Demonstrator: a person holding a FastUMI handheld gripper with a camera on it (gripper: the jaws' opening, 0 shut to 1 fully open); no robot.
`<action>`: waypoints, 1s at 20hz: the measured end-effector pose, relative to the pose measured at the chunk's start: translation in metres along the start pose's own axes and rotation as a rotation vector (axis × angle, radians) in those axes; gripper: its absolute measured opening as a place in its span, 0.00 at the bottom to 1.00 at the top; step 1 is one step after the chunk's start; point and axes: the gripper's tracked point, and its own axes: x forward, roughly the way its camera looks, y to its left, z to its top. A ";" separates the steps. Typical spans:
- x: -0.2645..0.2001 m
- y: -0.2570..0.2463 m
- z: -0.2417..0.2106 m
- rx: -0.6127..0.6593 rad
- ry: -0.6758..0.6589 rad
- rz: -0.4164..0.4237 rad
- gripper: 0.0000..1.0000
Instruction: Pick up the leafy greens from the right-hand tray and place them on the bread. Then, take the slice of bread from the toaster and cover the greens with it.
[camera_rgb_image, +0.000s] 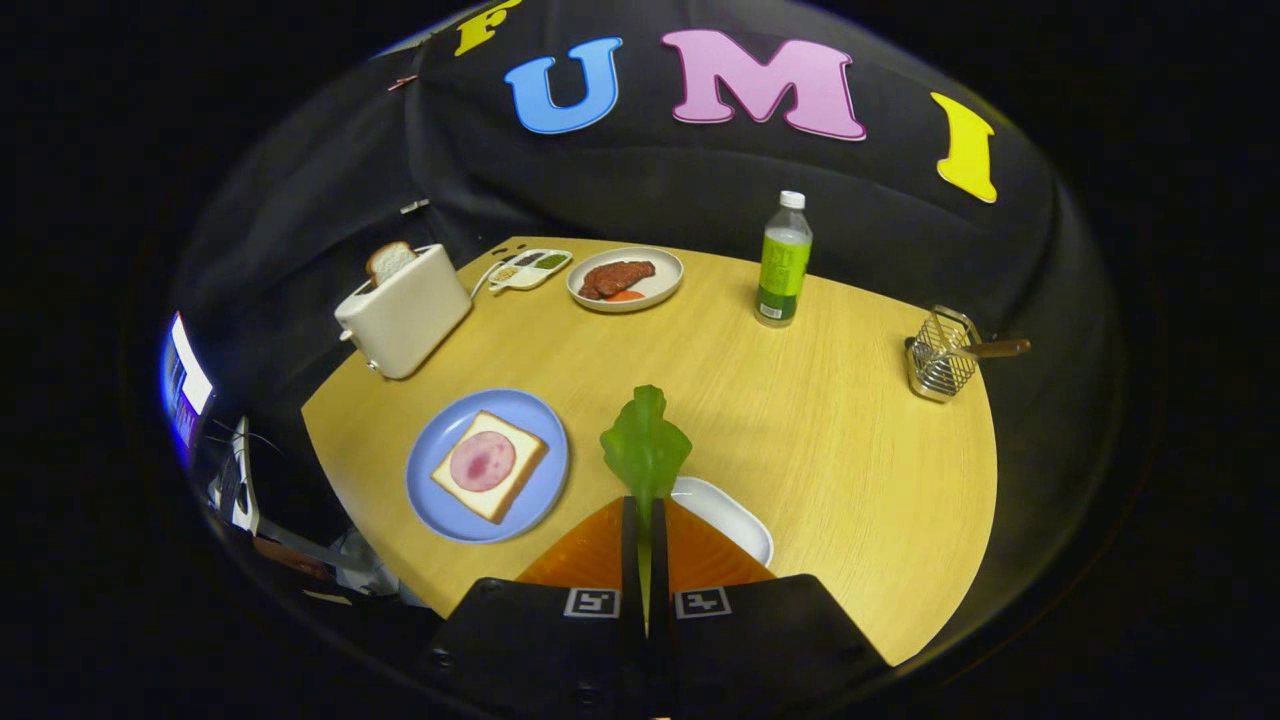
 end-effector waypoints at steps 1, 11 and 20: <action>-0.002 0.012 0.008 -0.006 -0.011 0.021 0.05; 0.012 0.131 0.047 -0.057 0.007 0.196 0.05; 0.056 0.177 0.036 -0.049 0.060 0.191 0.05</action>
